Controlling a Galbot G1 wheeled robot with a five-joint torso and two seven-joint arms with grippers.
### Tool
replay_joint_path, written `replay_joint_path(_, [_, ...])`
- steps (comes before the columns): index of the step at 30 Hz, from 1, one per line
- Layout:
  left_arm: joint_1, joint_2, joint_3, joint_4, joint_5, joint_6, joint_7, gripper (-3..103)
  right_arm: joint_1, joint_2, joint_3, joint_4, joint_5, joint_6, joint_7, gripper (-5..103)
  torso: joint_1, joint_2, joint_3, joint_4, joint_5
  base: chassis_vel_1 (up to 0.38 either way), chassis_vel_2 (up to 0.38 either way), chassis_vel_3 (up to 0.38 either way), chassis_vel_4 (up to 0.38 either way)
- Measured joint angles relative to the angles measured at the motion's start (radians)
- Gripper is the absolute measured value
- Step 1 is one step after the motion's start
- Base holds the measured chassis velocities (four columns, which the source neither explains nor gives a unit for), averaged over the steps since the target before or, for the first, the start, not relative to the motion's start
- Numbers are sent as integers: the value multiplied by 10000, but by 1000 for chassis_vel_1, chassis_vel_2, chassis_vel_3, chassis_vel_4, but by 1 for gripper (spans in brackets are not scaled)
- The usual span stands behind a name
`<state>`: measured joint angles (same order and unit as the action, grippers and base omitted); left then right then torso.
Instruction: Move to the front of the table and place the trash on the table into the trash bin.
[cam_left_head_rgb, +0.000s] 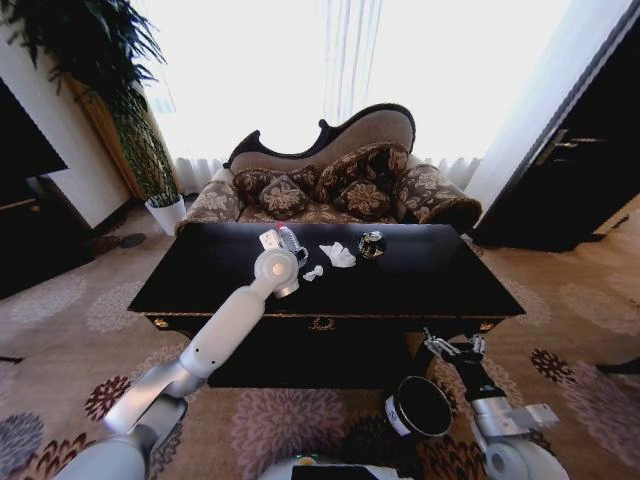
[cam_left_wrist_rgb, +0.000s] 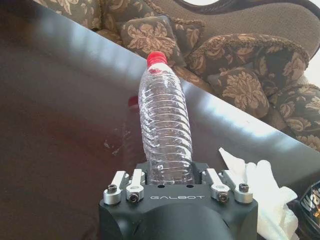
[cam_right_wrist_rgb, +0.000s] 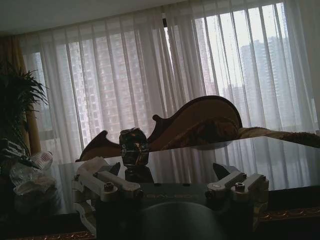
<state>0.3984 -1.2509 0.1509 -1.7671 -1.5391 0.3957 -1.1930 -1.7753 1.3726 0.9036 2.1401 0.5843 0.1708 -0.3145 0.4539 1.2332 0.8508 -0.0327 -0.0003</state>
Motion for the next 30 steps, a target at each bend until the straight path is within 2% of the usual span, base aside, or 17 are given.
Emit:
replay_joint_path(2, [14,110,21,-132,-7,44,-12,41,4,1,0,13,1,0,10,100,0,0,0,1,-1,0,0,0,0])
replay_joint_path(8, [54,1039,61,-1208,-39,552,4,28,28,-6,19,73,15,-16,49,100,0,0,1,1,-1,0,0,0,0])
replay_joint_path(10, [164,1504,-109,-1733,-98,942,85,28,28,-8,23,77,42,-20,61,100,0,0,1,1,-2,0,0,0,0])
replay_joint_path(12, [207,1652,-174,-1883,-106,1063,121,28,27,-9,24,77,50,-20,65,100,0,0,1,1,-1,0,0,0,0])
replay_joint_path(14, [446,2379,-435,-2542,-13,1631,458,28,29,-17,24,77,80,-20,91,100,0,0,1,2,-3,0,0,0,0])
replay_joint_path(16, [634,2842,-661,-2972,-123,1834,687,28,42,-25,23,73,88,-21,134,100,1,0,0,2,-2,0,0,0,0])
replay_joint_path(17, [634,2842,-661,-2972,-123,1834,687,28,42,-25,23,73,88,-21,134,100,1,0,0,2,-2,0,0,0,0])
replay_joint_path(18, [808,3118,-856,-3266,-263,1959,880,28,59,-27,15,69,89,-21,163,100,0,0,1,2,-2,0,0,0,0])
replay_joint_path(21, [1604,4050,-1656,-4549,-1008,2105,1986,28,114,-32,-8,27,50,-3,296,100,0,0,0,3,-1,0,0,0,0])
replay_joint_path(22, [1843,4213,-1875,-4900,-1301,2163,2273,28,125,-34,-7,10,-34,34,344,100,0,0,0,4,-3,0,0,0,0])
replay_joint_path(23, [1843,4213,-1875,-4900,-1301,2163,2273,28,125,-34,-7,10,-34,34,344,100,0,0,0,4,-3,0,0,0,0])
replay_joint_path(26, [2569,4766,-2344,-5706,-1845,2557,3176,28,135,-32,70,13,-443,276,518,100,0,0,0,1,1,0,0,0,0])
replay_joint_path(28, [2775,4919,-2446,-5868,-1932,2696,3395,28,123,-28,109,27,-619,372,566,100,-1,0,0,3,0,0,0,0,0])
replay_joint_path(30, [3230,5216,-2712,-6136,-2012,3026,3882,28,63,-8,211,46,-1008,615,640,100,-1,0,0,2,-1,0,0,0,0])
